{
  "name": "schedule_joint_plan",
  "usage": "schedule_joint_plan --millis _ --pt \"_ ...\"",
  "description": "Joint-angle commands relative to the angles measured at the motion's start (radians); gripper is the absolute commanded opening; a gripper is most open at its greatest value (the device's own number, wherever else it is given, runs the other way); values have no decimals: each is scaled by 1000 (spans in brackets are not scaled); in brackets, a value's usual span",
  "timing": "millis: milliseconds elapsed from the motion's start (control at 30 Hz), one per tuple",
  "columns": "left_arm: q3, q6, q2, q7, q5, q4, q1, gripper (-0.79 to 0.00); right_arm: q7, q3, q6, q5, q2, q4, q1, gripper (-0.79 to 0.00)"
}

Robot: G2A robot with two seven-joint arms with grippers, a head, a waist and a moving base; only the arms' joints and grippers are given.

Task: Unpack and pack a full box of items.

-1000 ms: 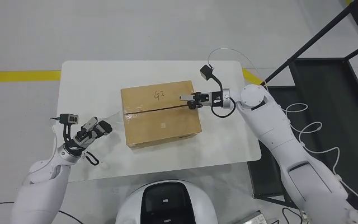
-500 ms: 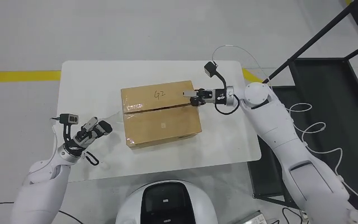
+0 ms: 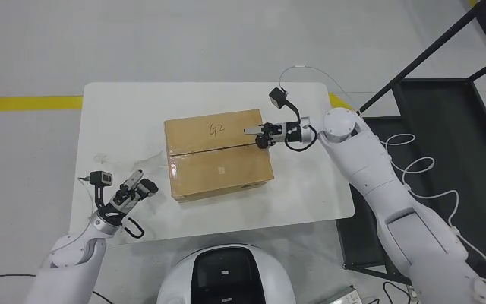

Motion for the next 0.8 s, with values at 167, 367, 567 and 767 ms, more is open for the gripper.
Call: schedule_joint_plan --millis 167,367,567,767 --pt "9 11 -10 90 -16 -15 29 0 -10 -8 -16 9 -11 34 19 0" --pt "12 11 -14 118 -17 -15 34 0 -10 -8 -16 9 -11 34 19 0" --pt "12 11 -14 118 -17 -15 34 0 -10 -8 -16 9 -11 34 19 0" --pt "12 11 -14 118 -17 -15 34 0 -10 -8 -16 9 -11 34 19 0"
